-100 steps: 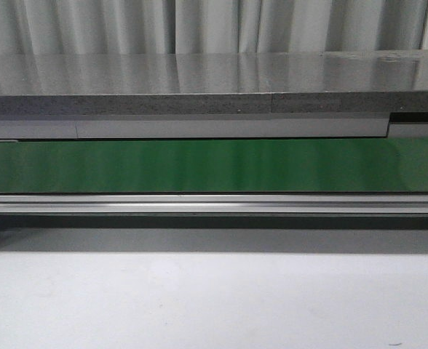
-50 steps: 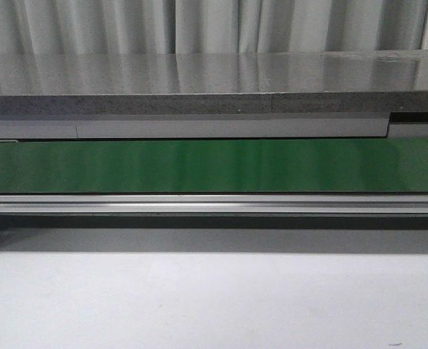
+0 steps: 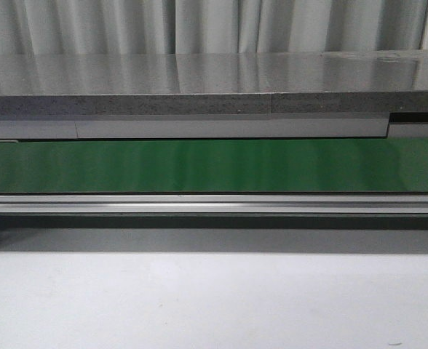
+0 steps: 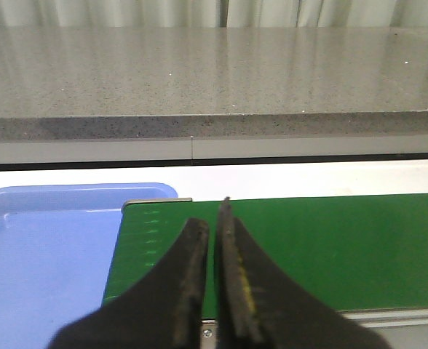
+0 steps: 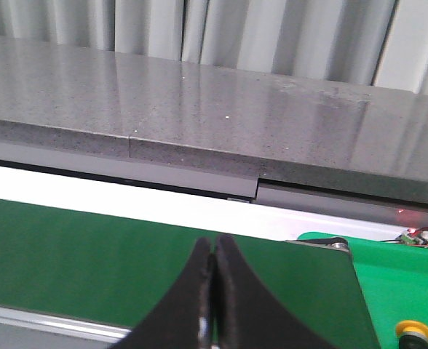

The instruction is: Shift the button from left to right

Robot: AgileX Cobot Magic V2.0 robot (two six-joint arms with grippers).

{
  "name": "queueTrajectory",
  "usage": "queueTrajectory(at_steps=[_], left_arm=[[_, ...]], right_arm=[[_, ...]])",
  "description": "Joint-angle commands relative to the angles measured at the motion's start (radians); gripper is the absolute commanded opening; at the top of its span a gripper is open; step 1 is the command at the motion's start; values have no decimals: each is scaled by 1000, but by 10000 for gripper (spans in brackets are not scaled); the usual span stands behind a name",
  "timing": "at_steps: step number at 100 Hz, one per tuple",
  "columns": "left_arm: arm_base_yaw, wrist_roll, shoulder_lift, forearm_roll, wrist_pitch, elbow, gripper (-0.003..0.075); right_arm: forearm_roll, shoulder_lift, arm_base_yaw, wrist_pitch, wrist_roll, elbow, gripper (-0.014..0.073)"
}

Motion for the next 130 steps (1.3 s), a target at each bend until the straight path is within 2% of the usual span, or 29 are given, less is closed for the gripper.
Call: queueTrajectory(at_steps=[1,32,56,130], left_arm=[[-8,-2,-1,-7,-87,-29,5],[-8,-2,-1,-7,-87,-29,5],[-8,-2,-1,-7,-87,-29,5],[-8,-2,-1,-7,-87,-29,5]], right_arm=[[-4,-49,7,-90,2,25,-68],[-4,-266,6,-90,2,226,-68],[-4,-266,6,-136,2,304,-68],[-4,-266,6,-132,2,306,-68]])
